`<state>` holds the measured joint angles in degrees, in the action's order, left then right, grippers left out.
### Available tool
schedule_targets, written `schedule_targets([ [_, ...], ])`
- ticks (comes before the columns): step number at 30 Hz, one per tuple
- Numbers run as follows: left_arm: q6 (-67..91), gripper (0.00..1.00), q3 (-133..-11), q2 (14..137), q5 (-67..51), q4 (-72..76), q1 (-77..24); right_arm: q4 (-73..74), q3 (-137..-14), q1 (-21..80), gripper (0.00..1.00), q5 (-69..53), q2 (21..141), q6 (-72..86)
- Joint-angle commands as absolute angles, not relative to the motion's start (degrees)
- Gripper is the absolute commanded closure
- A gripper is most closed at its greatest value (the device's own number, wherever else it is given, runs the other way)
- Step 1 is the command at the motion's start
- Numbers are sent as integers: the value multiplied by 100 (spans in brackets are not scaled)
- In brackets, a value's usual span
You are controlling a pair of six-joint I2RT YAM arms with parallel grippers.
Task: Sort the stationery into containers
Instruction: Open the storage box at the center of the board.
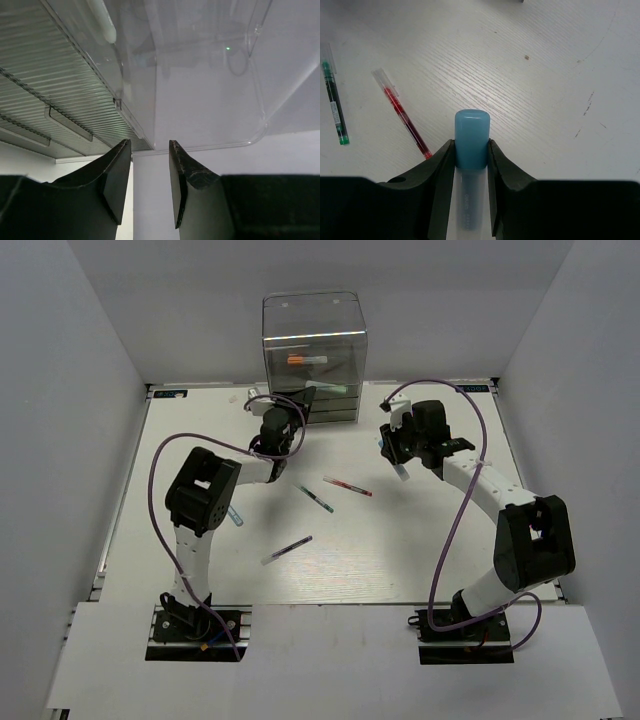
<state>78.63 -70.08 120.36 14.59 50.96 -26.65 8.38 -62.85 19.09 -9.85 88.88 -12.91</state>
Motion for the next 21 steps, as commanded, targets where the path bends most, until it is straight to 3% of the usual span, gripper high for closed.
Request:
schedule_targets([
  [1,7646,53,-7286,12006,1652,4782,-2646,519,-6267,1872,100,-1090,8719,-1222],
  [21,7277,55,-7717,12252,2408,4474,-2646,466,-6293,1863,100,-1195,8666,-1169],
])
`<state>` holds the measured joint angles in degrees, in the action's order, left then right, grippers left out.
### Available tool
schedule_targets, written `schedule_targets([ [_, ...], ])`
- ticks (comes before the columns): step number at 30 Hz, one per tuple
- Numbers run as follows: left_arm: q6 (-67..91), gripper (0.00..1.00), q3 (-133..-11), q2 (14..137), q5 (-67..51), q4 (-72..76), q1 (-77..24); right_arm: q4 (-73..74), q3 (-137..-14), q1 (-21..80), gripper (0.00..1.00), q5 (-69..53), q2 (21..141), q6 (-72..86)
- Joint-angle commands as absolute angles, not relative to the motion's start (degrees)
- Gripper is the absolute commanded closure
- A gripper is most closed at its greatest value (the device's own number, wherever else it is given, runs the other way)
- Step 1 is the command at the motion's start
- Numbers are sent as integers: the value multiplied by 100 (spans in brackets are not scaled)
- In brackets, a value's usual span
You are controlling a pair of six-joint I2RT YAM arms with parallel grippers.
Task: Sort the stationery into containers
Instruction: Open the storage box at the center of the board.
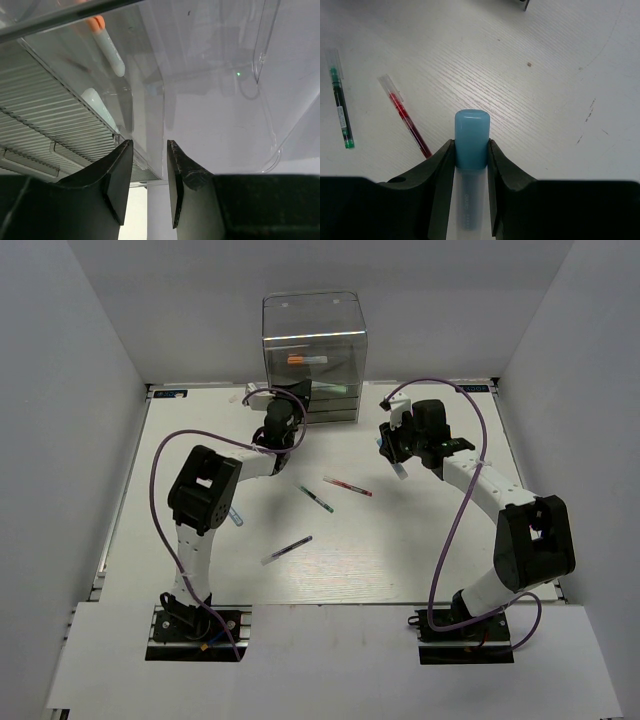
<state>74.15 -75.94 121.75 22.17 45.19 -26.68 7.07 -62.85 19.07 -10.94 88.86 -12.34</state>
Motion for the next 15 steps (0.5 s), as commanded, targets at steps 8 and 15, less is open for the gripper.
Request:
schedule_targets([
  [8,7277,58,-7664,12305,2461,4579,-2646,448,-6302,1855,100,-1204,8666,-1160],
  [15,7277,62,-7225,12182,2355,4878,-2646,431,-6319,1854,100,-1231,8727,-1151],
])
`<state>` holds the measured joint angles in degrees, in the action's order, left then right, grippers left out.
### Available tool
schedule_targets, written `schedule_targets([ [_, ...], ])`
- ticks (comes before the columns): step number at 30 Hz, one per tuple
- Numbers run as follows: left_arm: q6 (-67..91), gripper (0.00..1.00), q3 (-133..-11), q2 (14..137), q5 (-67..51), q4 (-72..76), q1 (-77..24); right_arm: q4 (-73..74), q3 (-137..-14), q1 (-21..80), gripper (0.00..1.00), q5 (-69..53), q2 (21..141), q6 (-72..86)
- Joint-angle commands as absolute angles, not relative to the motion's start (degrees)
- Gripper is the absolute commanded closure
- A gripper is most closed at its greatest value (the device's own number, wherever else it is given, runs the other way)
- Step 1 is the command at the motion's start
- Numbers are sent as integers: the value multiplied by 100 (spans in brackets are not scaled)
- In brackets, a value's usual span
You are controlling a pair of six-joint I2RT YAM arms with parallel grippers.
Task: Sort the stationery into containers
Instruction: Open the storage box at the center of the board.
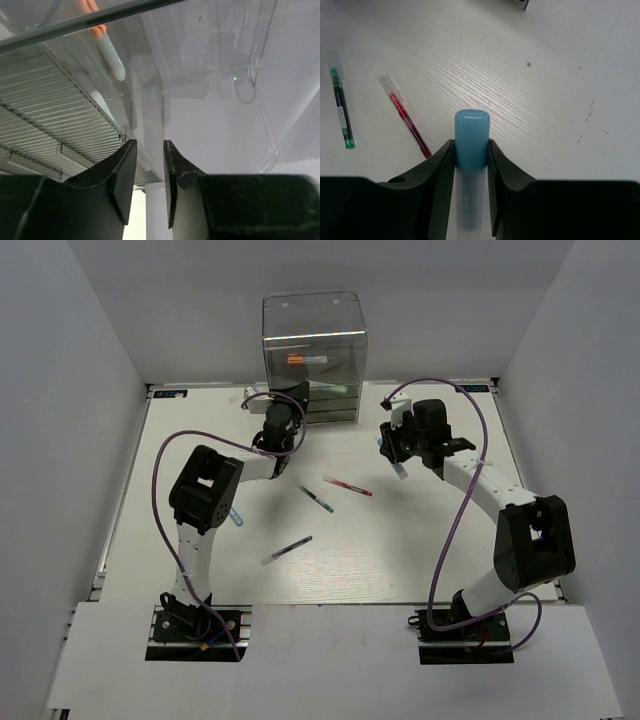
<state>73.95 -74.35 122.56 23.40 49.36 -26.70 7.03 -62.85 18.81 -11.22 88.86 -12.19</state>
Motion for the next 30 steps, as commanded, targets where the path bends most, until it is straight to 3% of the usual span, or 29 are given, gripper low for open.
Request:
schedule_targets([
  [1,7277,62,-7225,12182,2355,4878,-2646,431,-6328,1846,100,-1239,8719,-1151],
  [24,7330,59,-7796,12541,2303,4772,-2646,422,-6293,1846,100,-1222,8728,-1178],
  [30,7383,70,-7849,12542,2303,4834,-2646,439,-6293,1855,100,-1248,8728,-1178],
])
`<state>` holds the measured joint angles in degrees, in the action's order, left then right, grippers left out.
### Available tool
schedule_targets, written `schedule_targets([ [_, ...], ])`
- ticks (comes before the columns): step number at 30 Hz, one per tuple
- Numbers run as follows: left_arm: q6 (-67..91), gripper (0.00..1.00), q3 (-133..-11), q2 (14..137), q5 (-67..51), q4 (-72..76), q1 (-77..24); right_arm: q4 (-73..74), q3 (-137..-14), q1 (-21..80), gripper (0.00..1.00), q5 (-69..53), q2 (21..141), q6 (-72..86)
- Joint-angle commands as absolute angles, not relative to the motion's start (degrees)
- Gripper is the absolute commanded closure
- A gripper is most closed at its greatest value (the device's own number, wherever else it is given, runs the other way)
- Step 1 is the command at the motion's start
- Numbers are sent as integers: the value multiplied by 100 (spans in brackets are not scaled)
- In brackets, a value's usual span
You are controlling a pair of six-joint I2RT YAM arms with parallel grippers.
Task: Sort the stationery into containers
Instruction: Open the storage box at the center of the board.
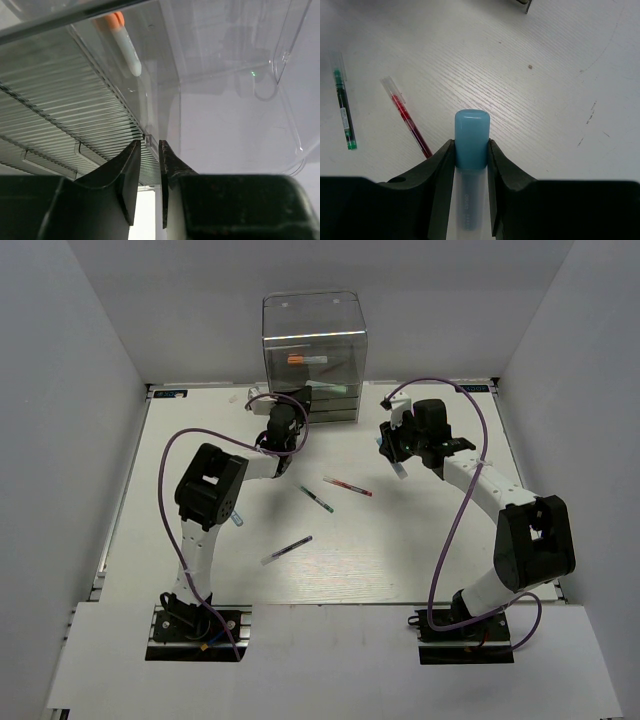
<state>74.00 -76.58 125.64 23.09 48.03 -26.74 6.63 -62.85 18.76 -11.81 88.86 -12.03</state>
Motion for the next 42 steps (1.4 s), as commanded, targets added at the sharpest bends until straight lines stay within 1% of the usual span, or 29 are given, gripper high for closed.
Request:
schedule_targets([
  [1,7383,70,-7796,12542,2303,4912,-2646,431,-6284,1863,100,-1248,8728,-1178],
  [4,7436,74,-7735,12595,2364,5044,-2646,431,-6284,1872,100,-1248,8745,-1195],
  [5,7436,74,-7734,12595,2364,5097,-2646,431,-6284,1872,100,-1257,8745,-1187],
  [10,7436,84,-7734,12595,2364,5431,-2646,430,-6284,1872,100,-1274,8728,-1195],
  [25,7436,84,-7743,12375,2259,5897,-2698,396,-6284,1872,100,-1336,8763,-1195],
  [42,7436,84,-7638,12094,2153,6056,-2750,404,-6284,1907,100,-1336,8763,-1204],
])
